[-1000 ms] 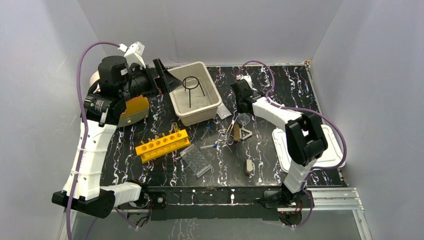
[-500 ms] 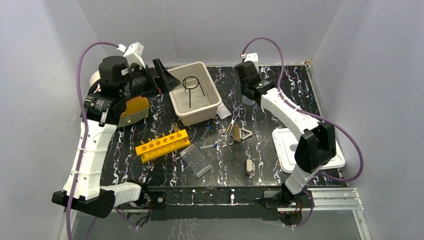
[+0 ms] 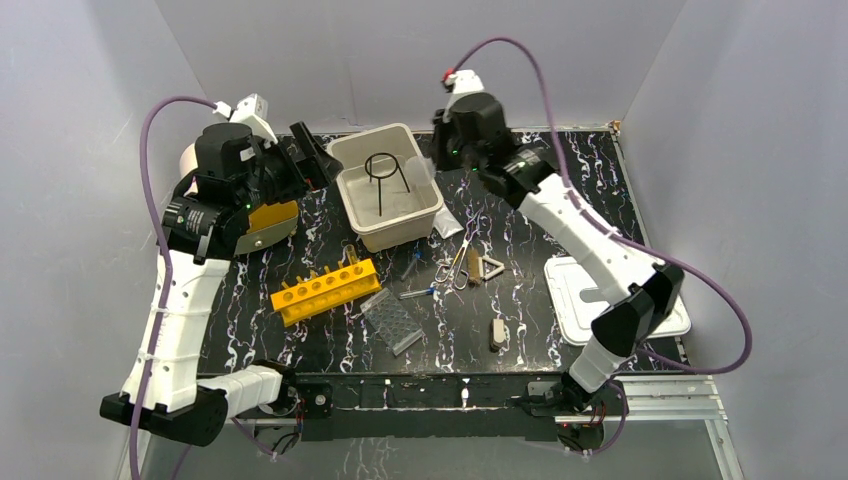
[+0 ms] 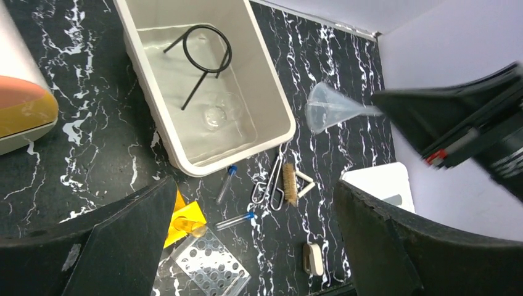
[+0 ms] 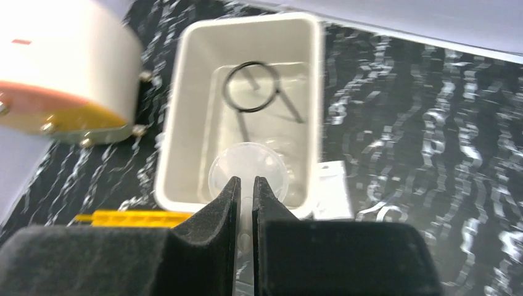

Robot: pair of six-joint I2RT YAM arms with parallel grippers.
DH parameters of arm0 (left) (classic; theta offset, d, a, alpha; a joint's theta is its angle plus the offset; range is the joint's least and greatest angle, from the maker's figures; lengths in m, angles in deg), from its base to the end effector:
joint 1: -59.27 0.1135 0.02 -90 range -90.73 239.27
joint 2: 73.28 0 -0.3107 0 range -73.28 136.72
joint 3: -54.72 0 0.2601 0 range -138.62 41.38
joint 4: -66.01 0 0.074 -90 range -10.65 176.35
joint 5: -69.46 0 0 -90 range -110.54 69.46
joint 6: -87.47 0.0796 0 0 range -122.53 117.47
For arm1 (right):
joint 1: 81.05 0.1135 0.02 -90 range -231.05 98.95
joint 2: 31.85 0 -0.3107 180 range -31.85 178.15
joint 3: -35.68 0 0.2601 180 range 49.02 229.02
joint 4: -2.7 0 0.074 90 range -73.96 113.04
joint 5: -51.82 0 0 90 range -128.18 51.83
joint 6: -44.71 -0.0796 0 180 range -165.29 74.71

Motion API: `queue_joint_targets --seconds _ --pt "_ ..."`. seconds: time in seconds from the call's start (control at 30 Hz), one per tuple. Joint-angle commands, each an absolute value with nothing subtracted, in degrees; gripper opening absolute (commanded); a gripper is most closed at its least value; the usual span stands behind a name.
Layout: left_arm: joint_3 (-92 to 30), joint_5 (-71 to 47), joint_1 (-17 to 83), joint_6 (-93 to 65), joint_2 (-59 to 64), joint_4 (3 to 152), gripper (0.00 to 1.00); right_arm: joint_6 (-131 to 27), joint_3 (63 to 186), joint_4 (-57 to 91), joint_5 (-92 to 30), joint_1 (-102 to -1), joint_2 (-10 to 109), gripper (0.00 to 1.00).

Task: Organize the chemistry lab equipment

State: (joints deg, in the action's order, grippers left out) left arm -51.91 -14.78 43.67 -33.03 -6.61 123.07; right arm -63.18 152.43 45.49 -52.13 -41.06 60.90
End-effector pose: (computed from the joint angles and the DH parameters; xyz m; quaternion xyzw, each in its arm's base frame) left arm 0.2317 -0.0730 0.5208 -0.0746 0.8004 -0.2695 0.5302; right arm 0.3308 0.2525 0.4809 -0.0853 0.8056 0.1932 0.5535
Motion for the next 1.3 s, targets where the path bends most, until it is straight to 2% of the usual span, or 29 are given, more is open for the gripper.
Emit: queue_joint_targets --seconds 0.0,0.5,0.87,1.0,1.27 --pt "-51.7 -19.7 43.5 -34.5 -8.1 121.7 0.98 -63.3 156.5 42.8 -48.2 -35.9 66.0 0.0" --pt "-47.7 -35.7 43.5 -33.0 -8.9 116.9 0.98 -55.6 161.9 41.8 -52.2 -28.4 83.7 0.0" --pt "-45.9 -35.5 43.5 -29.3 -8.0 113.4 0.98 -54.0 165.3 41.7 -56.2 -27.1 92.7 0.01" --pt "-45.9 -34.6 43.5 -28.3 -8.1 113.5 0.98 -54.5 168.3 44.1 -57.2 -26.8 96.0 0.08" --pt "-46.2 -36.4 43.3 -25.8 -9.1 113.9 0.98 -57.3 172.8 46.7 -57.5 -26.7 96.3 0.35"
